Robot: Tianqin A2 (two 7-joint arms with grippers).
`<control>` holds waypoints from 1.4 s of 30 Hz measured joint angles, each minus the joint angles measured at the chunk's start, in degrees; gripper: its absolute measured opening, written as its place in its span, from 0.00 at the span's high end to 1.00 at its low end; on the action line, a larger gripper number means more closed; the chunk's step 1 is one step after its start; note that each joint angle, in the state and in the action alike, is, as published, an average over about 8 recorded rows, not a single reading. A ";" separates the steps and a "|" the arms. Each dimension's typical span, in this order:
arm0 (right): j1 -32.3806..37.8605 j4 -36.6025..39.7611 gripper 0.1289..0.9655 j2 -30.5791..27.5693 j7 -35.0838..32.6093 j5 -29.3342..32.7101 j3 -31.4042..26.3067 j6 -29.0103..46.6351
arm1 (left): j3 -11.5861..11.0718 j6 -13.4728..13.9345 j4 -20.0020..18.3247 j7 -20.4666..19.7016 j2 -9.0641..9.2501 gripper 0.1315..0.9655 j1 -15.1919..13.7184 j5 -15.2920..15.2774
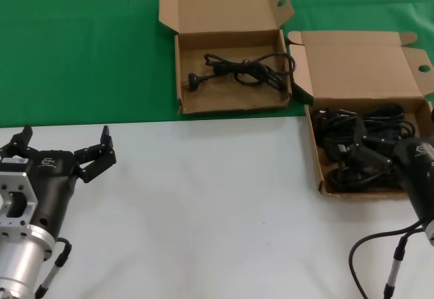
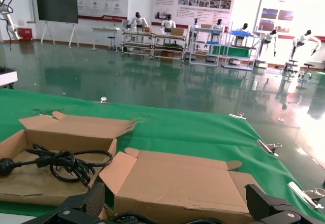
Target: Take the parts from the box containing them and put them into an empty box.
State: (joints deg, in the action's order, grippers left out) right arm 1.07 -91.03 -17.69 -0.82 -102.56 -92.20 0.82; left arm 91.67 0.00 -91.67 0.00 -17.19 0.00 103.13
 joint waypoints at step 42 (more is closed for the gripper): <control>0.00 0.00 0.00 0.00 0.00 0.00 0.00 0.00 | 0.00 0.00 0.00 0.00 0.00 0.00 0.00 0.00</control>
State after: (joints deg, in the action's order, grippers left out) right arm 1.07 -91.03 -17.69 -0.82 -102.56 -92.20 0.82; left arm 91.67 0.00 -91.67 0.00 -17.19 0.00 103.13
